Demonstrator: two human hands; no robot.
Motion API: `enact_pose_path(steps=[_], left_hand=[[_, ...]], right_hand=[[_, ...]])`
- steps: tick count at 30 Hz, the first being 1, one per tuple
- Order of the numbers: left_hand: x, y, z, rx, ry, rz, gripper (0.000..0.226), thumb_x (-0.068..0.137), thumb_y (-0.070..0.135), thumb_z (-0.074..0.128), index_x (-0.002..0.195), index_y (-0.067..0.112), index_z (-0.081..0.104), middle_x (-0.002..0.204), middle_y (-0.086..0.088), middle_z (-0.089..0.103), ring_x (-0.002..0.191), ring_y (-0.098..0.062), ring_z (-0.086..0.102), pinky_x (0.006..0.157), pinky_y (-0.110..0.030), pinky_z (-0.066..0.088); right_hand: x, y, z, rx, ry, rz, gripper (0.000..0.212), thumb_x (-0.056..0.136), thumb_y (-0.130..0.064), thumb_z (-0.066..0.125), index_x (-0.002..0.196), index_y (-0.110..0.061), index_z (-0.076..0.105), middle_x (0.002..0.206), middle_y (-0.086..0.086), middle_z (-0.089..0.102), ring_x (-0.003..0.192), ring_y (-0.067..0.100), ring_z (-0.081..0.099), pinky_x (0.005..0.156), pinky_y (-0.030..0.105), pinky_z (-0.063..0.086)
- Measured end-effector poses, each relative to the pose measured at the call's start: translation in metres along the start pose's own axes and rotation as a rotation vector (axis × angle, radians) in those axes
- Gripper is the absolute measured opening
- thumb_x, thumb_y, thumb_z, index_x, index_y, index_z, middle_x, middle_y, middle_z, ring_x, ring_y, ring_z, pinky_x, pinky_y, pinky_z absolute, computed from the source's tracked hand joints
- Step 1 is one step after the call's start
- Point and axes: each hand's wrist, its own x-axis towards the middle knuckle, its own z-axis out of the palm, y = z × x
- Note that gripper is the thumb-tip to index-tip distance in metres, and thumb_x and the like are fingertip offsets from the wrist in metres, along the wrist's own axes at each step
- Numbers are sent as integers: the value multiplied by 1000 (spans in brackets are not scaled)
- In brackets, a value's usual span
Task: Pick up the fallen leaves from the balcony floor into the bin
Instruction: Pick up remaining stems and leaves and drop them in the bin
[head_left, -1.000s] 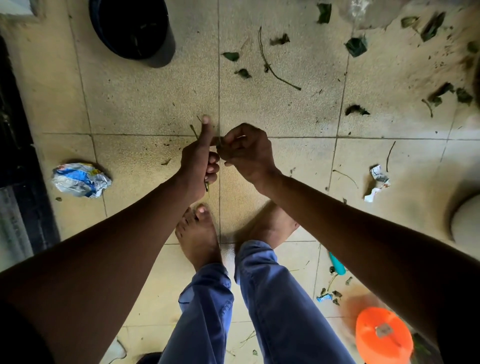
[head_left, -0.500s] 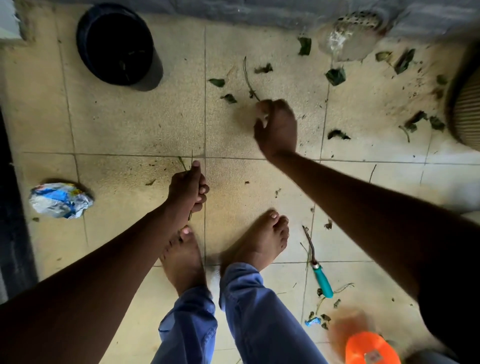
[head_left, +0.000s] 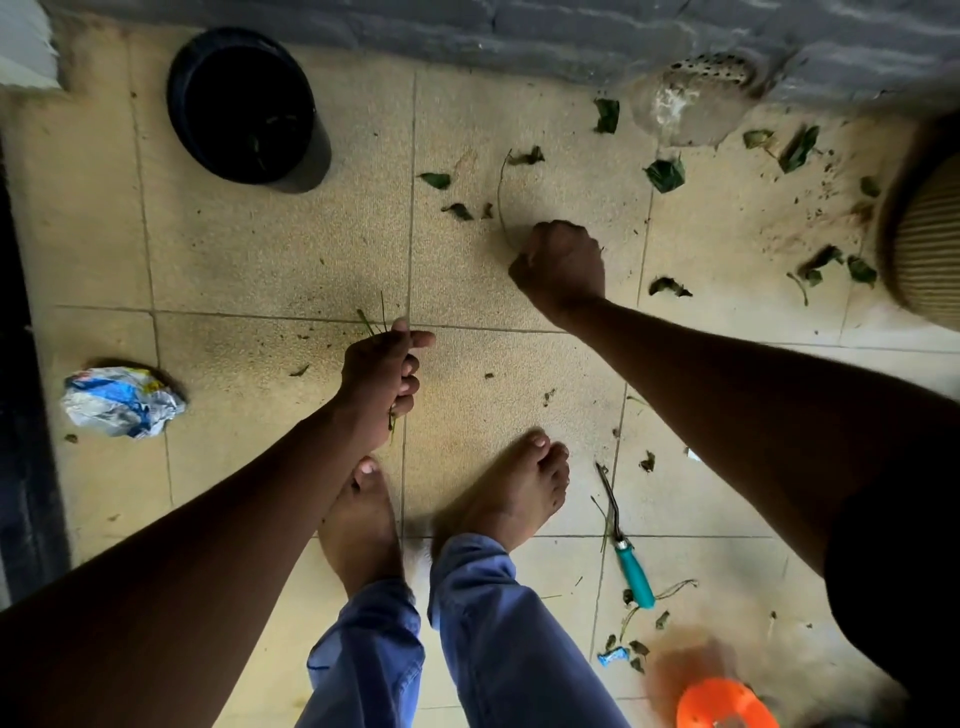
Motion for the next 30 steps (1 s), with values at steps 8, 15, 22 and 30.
enact_pose_path(steps=[8, 15, 22, 30], left_hand=[[-4, 13, 12, 177, 197, 190, 54, 97, 69, 46, 84, 29, 81, 43, 14, 39, 39, -4, 34, 42, -20, 28], [6, 10, 6, 142, 207, 216, 51, 101, 51, 54, 61, 20, 56, 43, 10, 48, 35, -4, 39, 44, -19, 26], [13, 12, -21, 92, 118, 71, 50, 101, 56, 48, 66, 20, 47, 49, 7, 47, 43, -11, 46, 42, -19, 27], [15, 10, -49, 38, 31, 18, 49, 100, 57, 50, 67, 20, 48, 49, 8, 40, 39, -7, 33, 39, -15, 23]], right_hand=[[-84, -55, 6, 428, -266, -156, 20, 75, -16, 76, 69, -30, 65, 64, -20, 63, 60, -6, 63, 60, 18, 49], [-88, -66, 18, 469, -337, -230, 22, 83, -31, 66, 69, -16, 70, 65, -6, 70, 62, 8, 67, 63, 33, 56], [-4, -52, 23, -6, 54, -331, 65, 82, 6, 66, 142, -15, 55, 140, 7, 58, 125, 23, 57, 102, 30, 52], [48, -63, 17, -424, -212, -568, 97, 80, 25, 45, 162, -19, 17, 170, 1, 9, 156, 25, 10, 119, 42, 37]])
